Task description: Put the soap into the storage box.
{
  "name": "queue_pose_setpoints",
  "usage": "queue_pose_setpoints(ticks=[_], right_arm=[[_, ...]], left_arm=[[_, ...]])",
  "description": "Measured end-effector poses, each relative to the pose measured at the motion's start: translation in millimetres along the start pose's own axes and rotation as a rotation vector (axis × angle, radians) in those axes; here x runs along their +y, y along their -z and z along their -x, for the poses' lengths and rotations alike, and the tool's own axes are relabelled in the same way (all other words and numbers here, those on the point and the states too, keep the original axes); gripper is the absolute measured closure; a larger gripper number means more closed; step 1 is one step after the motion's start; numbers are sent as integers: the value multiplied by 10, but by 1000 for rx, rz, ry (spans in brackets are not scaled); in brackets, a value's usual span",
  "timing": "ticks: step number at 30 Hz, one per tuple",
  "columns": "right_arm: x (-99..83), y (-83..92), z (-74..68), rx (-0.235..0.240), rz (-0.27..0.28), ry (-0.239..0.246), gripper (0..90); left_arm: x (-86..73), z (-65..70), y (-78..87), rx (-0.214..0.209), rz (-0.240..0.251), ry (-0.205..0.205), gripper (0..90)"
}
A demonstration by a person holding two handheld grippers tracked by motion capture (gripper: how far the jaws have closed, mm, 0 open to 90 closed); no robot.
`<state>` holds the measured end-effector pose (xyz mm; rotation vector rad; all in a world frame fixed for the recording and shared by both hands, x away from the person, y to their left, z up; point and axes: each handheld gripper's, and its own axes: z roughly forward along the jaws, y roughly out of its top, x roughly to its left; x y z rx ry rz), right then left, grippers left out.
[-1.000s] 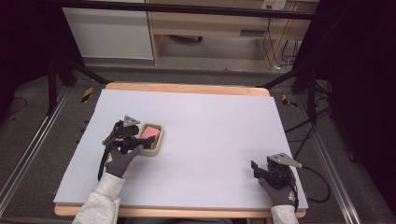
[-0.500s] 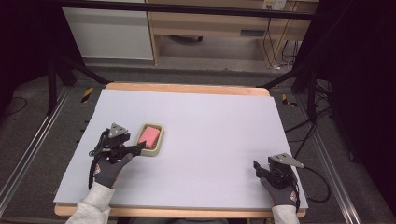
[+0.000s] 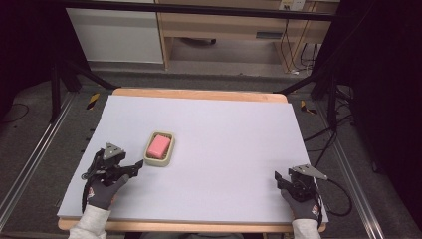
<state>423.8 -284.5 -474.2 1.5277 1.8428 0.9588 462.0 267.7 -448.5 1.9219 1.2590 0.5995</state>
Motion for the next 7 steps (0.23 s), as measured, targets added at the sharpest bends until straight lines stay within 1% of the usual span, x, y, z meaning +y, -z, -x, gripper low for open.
queue_pose_setpoints(ticks=[2, 4, 5, 6, 7], right_arm=[[-4, -2, -2, 1, -5, -1, 450], [-4, -3, -3, 0, -6, 3, 447], [-4, -3, -3, 0, -6, 3, 447], [-3, -5, -3, -1, -5, 4, 438], [-3, -5, -3, -1, -5, 4, 438]], left_arm=[[-91, -72, 30, 17, -2, 18, 254], [-156, -119, 44, 30, -9, 21, 252], [-156, -119, 44, 30, -9, 21, 250], [-216, -150, 46, 39, -23, 22, 249], [-216, -150, 46, 39, -23, 22, 248]])
